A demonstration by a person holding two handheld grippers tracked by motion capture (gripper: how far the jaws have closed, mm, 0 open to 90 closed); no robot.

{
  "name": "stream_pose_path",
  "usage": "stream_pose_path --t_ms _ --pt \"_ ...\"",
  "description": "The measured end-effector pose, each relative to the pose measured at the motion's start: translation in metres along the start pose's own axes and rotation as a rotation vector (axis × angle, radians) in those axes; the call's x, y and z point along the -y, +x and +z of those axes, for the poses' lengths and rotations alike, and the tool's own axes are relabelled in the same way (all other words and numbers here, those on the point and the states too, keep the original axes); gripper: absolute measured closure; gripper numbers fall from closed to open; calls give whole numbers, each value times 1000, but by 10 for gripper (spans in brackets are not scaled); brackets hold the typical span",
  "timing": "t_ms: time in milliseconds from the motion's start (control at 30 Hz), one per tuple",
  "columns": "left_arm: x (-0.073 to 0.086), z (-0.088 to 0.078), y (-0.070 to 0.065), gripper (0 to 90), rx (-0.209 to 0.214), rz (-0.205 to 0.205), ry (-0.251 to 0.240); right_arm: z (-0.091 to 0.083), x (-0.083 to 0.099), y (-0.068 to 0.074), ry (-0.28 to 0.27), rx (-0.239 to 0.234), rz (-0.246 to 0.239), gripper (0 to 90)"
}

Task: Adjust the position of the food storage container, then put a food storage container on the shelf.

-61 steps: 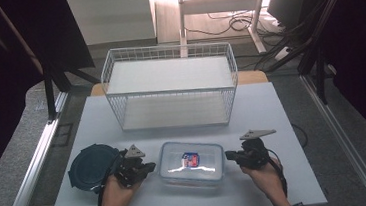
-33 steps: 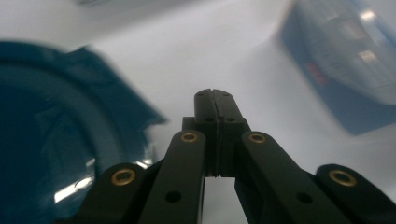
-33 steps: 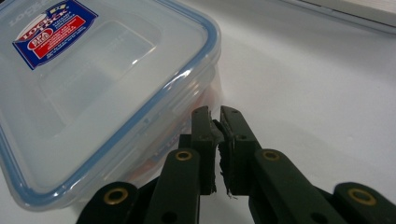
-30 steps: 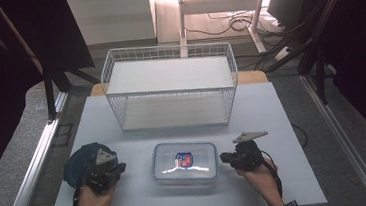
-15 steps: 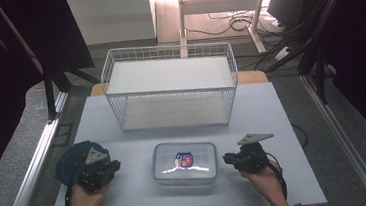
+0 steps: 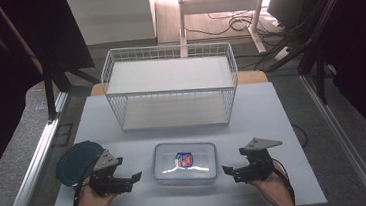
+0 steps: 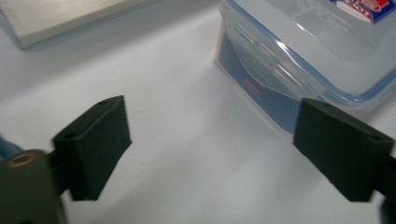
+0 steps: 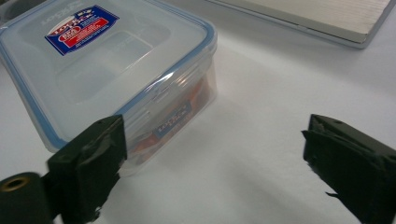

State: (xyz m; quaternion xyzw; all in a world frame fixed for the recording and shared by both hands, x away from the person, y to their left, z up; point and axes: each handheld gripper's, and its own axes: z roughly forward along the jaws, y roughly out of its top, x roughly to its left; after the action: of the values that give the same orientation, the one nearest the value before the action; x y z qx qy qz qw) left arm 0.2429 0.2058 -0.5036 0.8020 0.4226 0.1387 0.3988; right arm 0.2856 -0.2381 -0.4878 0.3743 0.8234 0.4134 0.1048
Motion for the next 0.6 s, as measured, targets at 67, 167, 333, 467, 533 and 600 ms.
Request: stream_pose_path --t_ms 67,167,333,467,533,600 --pt "-1 2 -2 87 16 2 -3 0 -1 0 -5 -4 2 37" --pt "-3 6 -2 68 61 2 -19 -1 -1 0 -18 -9 5 30" --pt "-6 11 -3 53 80 21 -17 -2 -2 0 -40 -25 12 25" --pt "-15 14 -5 50 106 17 -18 -3 -5 2 -42 -32 0 26" --pt "-21 17 -7 49 122 10 -17 -2 -7 4 -37 -34 -9 29" --pt "-27 21 -8 49 141 10 -9 0 -9 7 -33 -33 -18 29"
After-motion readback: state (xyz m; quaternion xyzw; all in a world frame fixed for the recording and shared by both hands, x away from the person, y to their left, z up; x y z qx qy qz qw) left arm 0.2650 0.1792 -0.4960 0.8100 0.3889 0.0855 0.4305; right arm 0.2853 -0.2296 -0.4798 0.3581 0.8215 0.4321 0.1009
